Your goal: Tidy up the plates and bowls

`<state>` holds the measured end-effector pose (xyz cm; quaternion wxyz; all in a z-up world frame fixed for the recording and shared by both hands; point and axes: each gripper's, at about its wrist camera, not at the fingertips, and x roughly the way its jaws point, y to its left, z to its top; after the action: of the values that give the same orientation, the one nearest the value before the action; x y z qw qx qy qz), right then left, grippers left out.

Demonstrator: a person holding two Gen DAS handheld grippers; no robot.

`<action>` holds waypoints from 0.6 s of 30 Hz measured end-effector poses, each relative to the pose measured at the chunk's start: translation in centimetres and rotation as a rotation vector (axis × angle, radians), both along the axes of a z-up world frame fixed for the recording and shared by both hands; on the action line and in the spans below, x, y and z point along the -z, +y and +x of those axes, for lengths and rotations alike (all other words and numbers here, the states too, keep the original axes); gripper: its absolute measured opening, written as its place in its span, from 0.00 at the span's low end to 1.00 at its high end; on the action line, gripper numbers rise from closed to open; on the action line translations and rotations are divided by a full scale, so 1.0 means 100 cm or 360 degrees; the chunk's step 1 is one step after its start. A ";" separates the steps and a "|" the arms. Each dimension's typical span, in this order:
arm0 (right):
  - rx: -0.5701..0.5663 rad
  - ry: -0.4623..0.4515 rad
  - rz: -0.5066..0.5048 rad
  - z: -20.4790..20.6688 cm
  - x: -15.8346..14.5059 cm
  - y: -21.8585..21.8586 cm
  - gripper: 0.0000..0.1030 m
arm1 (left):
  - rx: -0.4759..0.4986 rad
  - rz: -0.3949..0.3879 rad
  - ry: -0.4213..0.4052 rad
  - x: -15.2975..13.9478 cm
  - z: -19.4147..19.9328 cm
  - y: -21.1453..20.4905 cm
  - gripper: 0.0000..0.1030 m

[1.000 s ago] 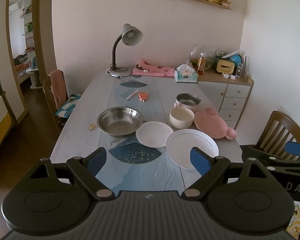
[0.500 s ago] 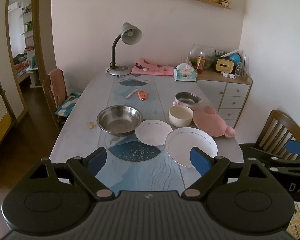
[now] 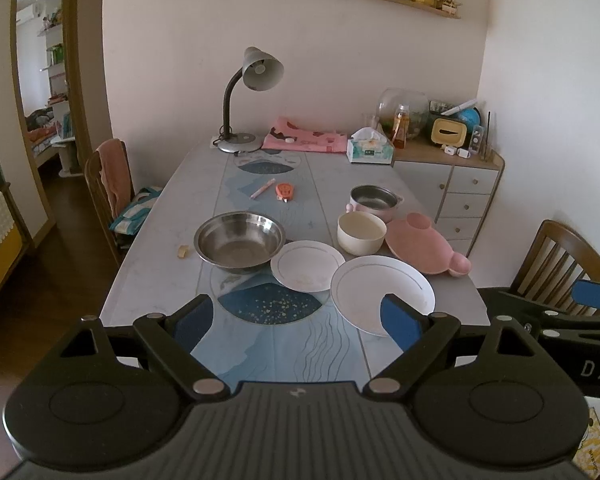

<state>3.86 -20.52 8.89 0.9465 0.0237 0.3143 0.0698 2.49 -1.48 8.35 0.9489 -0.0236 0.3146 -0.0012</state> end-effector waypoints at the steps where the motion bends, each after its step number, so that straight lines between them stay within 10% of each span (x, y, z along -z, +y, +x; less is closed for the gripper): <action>1: 0.0000 -0.0002 0.0000 0.000 0.000 0.000 1.00 | 0.0001 -0.0002 -0.0001 0.000 0.000 0.000 0.89; 18: -0.0004 -0.0005 0.0019 0.000 -0.004 0.002 0.99 | 0.0023 0.0002 -0.0020 -0.006 -0.001 0.003 0.89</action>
<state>3.82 -20.37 9.33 0.9467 0.0289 0.3125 0.0730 2.37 -1.21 8.92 0.9509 -0.0209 0.3086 -0.0080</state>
